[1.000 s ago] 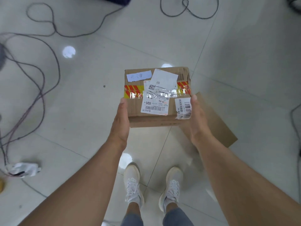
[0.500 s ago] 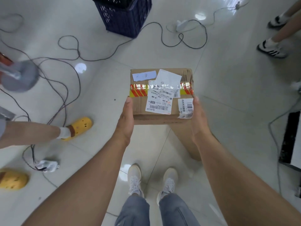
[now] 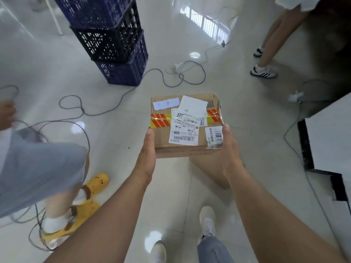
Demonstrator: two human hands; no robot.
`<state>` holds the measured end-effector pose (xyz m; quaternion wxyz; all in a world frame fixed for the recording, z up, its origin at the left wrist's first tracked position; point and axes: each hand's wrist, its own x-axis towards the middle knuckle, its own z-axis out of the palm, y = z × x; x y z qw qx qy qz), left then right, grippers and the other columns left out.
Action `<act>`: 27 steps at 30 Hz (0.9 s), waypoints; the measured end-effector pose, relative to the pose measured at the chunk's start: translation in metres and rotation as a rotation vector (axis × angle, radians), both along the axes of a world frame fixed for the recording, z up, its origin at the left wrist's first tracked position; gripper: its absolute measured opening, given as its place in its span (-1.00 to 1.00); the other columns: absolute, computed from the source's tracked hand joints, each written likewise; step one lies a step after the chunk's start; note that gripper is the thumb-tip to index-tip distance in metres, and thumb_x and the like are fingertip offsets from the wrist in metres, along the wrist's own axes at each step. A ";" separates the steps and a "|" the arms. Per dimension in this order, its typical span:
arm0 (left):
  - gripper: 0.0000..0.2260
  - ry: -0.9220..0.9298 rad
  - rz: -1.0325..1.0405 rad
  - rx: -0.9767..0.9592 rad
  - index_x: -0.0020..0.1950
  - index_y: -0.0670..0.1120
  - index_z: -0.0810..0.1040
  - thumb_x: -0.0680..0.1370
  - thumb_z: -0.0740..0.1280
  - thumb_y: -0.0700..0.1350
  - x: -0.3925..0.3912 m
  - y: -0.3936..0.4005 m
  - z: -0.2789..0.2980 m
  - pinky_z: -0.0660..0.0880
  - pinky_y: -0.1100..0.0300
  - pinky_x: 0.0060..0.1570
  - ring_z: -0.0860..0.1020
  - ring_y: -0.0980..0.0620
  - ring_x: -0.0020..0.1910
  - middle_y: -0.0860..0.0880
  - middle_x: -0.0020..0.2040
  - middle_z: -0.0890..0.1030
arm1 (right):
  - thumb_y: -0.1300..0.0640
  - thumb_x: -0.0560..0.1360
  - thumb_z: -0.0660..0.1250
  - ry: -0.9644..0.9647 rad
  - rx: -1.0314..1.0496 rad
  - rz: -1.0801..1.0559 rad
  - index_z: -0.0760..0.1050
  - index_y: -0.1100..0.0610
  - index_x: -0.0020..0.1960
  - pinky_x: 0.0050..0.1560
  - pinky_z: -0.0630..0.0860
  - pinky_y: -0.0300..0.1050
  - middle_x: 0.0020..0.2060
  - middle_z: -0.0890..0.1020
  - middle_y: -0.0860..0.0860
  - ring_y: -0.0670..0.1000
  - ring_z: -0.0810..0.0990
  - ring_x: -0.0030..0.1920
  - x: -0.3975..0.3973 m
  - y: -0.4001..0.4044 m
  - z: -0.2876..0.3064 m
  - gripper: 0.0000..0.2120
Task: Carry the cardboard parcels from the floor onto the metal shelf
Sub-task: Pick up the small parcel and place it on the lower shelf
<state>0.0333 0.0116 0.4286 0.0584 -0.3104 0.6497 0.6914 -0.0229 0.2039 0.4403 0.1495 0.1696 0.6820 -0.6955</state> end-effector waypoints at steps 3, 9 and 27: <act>-0.02 0.045 -0.104 -0.005 0.52 0.16 0.32 0.21 0.06 0.64 0.011 0.001 0.017 0.12 0.03 0.55 0.30 0.14 0.51 0.11 0.51 0.40 | -0.12 0.61 -0.02 0.059 0.023 -0.079 0.58 0.09 0.15 -0.27 0.48 -0.38 -0.08 0.70 -0.06 -0.21 0.67 -0.19 0.030 0.005 0.013 -0.53; -0.19 0.121 -0.323 -0.024 0.56 0.10 0.27 0.38 0.01 0.46 0.033 0.016 0.052 0.11 0.09 0.55 0.28 0.17 0.51 0.11 0.52 0.37 | -0.06 0.62 0.04 0.116 0.012 -0.349 0.56 0.16 0.14 -0.11 0.49 -0.24 -0.03 0.67 0.08 -0.04 0.62 -0.10 0.089 0.022 0.041 -0.58; -0.29 0.171 -0.916 -0.035 0.29 0.22 0.57 0.41 -0.05 0.55 0.120 0.180 0.094 0.31 0.19 0.38 0.50 0.17 0.34 0.13 0.26 0.63 | -0.11 0.61 0.00 0.202 0.050 -0.852 0.54 0.07 0.10 -0.16 0.36 -0.33 -0.05 0.66 0.03 -0.05 0.60 -0.07 0.295 0.160 0.097 -0.59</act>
